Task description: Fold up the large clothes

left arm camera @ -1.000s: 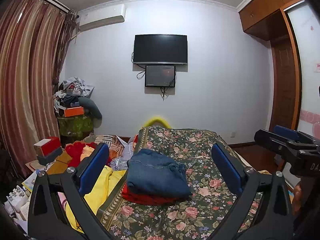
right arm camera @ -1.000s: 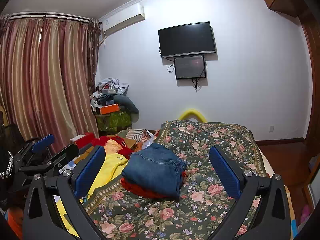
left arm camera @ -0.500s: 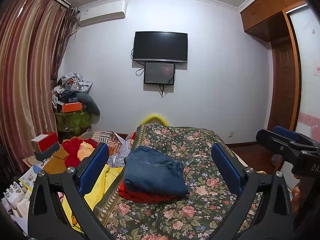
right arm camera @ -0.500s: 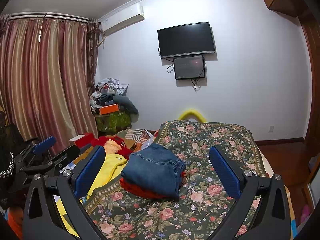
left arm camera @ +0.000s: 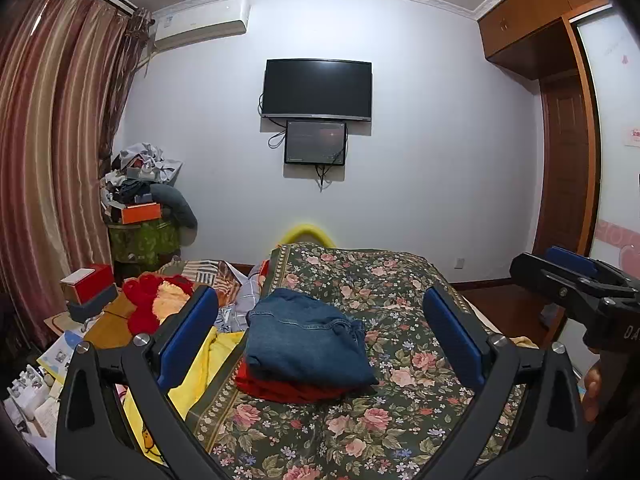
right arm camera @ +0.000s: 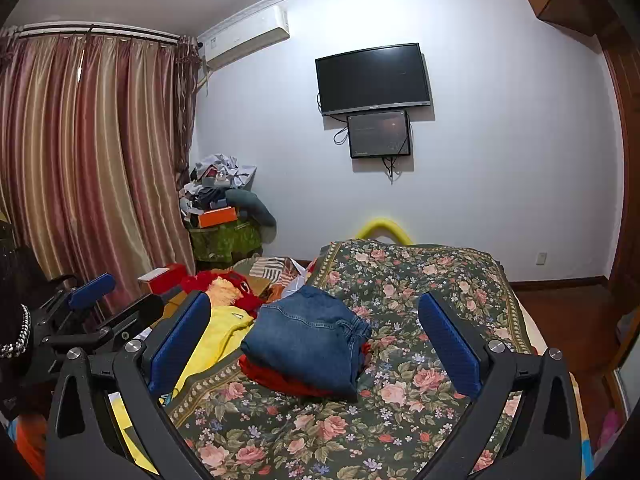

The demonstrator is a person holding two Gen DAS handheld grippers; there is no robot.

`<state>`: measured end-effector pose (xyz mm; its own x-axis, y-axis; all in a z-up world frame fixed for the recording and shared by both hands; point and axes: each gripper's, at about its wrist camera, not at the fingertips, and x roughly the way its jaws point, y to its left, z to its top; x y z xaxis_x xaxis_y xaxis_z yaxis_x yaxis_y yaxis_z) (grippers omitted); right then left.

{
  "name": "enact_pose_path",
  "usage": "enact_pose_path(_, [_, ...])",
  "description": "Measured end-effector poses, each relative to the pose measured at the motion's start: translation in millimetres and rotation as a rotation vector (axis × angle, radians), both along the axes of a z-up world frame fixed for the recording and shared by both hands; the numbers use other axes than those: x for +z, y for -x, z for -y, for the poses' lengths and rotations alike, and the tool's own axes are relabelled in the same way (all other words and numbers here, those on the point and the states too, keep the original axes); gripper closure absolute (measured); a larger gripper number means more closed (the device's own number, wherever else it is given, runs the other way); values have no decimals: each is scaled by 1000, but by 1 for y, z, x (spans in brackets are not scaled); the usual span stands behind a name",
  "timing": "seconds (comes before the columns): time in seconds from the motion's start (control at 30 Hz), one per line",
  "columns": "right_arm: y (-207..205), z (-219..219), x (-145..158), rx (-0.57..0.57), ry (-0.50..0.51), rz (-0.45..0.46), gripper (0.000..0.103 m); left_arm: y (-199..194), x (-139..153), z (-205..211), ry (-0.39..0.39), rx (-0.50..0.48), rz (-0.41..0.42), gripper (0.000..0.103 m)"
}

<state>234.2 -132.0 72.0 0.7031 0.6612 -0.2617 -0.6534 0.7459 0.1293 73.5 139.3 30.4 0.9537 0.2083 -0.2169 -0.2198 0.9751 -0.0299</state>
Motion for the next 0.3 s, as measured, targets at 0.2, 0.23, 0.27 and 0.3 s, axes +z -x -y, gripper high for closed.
enact_pose_path(0.2, [1,2,-2,-3,-1,-4,0,0,0,-1,8,-6,-2,0])
enact_pose_path(0.23, [0,2,-3,-2,0,-5,0,0,0,-1,8,-7,-2,0])
enact_pose_path(0.27, [0,2,-4,-2,1,-5,0,0,0,-1,7,-6,-2,0])
enact_pose_path(0.3, [0,2,-4,-2,2,-5,0,0,0,0,6,-4,-2,0])
